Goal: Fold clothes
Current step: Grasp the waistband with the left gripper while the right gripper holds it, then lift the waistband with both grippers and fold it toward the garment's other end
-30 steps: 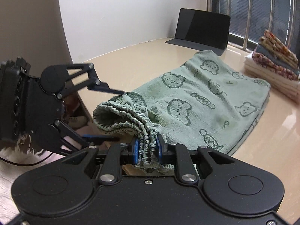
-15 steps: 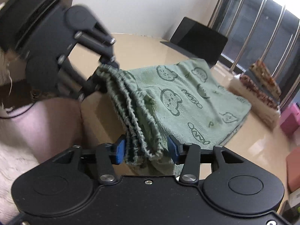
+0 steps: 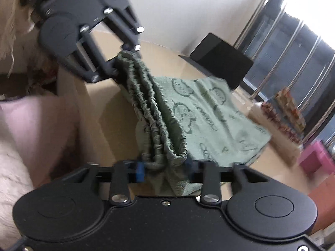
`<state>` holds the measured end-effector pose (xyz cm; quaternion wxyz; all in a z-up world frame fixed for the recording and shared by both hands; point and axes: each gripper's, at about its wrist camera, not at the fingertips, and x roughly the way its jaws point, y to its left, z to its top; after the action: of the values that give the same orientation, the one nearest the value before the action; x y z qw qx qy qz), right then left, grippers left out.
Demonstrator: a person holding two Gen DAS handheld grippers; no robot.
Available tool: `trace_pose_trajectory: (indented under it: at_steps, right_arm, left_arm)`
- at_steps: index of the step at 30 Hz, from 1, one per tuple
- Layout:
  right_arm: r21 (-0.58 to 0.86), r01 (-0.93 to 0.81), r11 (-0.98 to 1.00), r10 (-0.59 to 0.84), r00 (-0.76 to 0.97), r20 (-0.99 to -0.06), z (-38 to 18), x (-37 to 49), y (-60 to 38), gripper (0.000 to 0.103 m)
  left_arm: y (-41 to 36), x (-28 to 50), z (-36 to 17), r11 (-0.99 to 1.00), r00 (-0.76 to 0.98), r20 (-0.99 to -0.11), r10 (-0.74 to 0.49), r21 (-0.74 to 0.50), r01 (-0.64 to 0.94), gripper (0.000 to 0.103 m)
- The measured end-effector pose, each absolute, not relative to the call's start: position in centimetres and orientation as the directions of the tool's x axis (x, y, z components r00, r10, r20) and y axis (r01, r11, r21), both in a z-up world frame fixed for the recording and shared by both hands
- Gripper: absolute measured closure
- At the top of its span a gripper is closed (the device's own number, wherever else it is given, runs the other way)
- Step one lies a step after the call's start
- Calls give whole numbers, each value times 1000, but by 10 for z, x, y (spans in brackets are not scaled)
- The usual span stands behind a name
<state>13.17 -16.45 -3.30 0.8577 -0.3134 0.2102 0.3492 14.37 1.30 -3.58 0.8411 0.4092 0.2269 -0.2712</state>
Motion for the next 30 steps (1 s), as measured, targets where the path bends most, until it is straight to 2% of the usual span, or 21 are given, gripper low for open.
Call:
trace_pose_trajectory:
  at_steps: [7, 17, 30]
  right_arm:
    - [-152, -806, 572, 571, 524, -632, -15, 134, -182, 83]
    - [111, -817, 565, 711, 414, -569, 25, 105, -210, 84]
    - [136, -843, 520, 744, 368, -557, 43, 89, -219, 84]
  left_arm:
    - [19, 116, -22, 538, 745, -614, -259, 549, 640, 81]
    - [24, 72, 10, 584, 725, -640, -256, 495, 643, 81]
    - [19, 41, 34, 583, 695, -677, -241, 472, 661, 81]
